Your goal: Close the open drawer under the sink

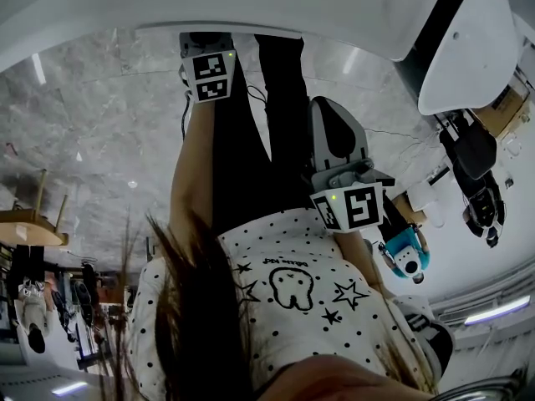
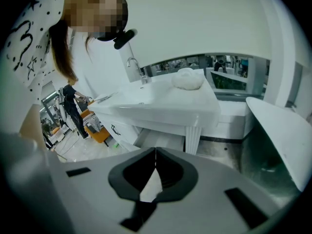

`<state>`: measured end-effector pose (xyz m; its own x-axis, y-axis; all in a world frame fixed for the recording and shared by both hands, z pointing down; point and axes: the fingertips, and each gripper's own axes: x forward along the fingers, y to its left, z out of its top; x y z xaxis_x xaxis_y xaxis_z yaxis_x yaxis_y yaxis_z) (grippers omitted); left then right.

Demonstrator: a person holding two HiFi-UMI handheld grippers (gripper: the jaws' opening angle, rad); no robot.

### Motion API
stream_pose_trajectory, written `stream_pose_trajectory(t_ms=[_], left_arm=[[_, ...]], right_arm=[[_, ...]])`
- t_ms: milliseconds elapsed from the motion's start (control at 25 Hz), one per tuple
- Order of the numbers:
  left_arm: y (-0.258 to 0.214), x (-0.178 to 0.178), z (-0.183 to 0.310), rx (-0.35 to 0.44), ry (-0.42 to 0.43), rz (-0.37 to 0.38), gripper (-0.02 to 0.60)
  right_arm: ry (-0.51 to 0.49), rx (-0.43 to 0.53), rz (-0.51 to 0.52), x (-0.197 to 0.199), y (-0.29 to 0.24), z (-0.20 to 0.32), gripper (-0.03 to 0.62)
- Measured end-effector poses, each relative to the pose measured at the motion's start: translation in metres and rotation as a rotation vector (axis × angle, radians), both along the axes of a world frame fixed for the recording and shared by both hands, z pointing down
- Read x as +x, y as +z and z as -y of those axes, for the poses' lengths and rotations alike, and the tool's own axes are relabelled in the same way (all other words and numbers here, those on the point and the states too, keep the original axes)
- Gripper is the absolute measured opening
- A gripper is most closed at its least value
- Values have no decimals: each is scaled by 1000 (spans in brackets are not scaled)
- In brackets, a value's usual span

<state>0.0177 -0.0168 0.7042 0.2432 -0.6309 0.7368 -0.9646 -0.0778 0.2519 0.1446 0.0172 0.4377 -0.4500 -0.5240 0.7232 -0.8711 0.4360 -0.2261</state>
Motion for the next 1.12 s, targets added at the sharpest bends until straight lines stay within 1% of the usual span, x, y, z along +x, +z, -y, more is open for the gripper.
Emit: stream_pose_trajectory(t_ms=[400, 1120], left_arm=[[-3, -2, 19, 33, -12, -6, 143], [-4, -6, 29, 48, -35, -12, 143]], right_arm=[[1, -7, -2, -1, 2, -2, 14], [20, -18, -3, 5, 3, -4, 14]])
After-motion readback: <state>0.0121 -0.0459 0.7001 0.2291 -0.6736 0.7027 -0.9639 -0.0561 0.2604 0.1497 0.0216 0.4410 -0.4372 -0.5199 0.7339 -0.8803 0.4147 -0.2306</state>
